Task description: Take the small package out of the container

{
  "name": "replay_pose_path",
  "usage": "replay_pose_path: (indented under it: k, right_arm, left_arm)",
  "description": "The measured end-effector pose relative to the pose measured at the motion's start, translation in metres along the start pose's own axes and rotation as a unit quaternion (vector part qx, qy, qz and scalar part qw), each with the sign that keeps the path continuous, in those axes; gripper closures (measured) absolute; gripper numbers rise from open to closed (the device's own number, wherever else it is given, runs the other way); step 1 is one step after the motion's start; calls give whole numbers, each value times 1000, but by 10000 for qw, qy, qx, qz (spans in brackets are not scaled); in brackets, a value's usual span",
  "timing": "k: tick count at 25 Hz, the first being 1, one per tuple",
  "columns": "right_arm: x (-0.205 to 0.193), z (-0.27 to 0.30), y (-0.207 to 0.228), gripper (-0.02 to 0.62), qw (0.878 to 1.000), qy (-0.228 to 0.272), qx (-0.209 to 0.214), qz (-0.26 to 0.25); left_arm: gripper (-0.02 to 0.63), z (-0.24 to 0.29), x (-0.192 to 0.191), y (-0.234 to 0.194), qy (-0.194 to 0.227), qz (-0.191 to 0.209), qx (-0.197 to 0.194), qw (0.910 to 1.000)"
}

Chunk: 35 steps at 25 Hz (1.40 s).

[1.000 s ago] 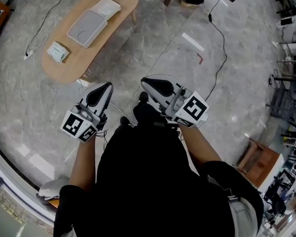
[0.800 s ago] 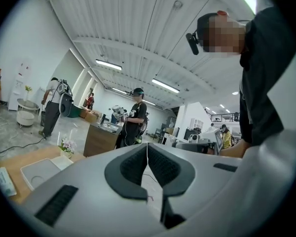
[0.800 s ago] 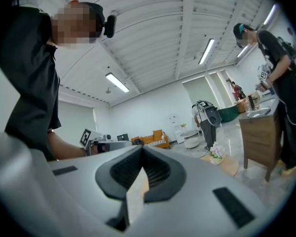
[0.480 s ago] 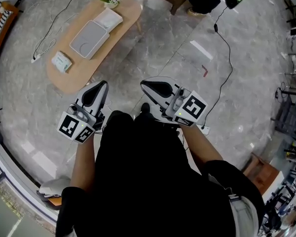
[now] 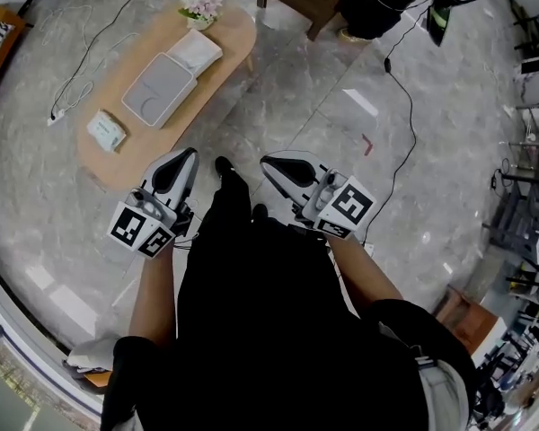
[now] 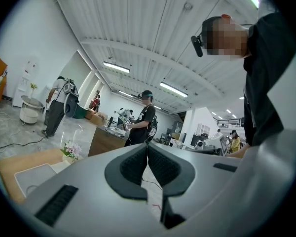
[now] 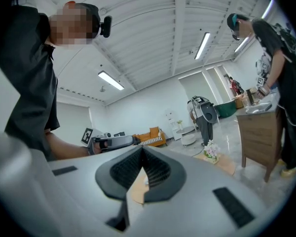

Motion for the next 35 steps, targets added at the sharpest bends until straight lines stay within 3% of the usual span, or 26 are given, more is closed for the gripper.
replay_pose_path:
  k: [6,14,18,26,35]
  right_arm:
    - [21,60,52,584,9994,-283,-167,76]
    - [60,159,87,584,9965,-814,173,-95]
    - [71,188,95,584,9949,-972,217,-182]
    - [89,229,115,583,9921,-1127,487,-275]
    - [95,278,184,581,9838,-1436,1071,71]
  left_arm:
    - [588,24,-3,-71,97,-301,44,9995]
    - [588,30,6,-173,472,-842,432,9944]
    - [588,28,11,-204,549,-934,447,9931]
    - [588,14,20,-250,830,-1027,842,9877]
    - [588,27,12,-281,737,-1123,1590,9781]
Point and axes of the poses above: the fingertips, and each gripper's own axes: z forward along the fingers, y to its right, x out of its top, the point moved 2 cm from there along -z, backward along the fingers, and after that the axes turned 7 degrees about z, right-handed, at the moved point
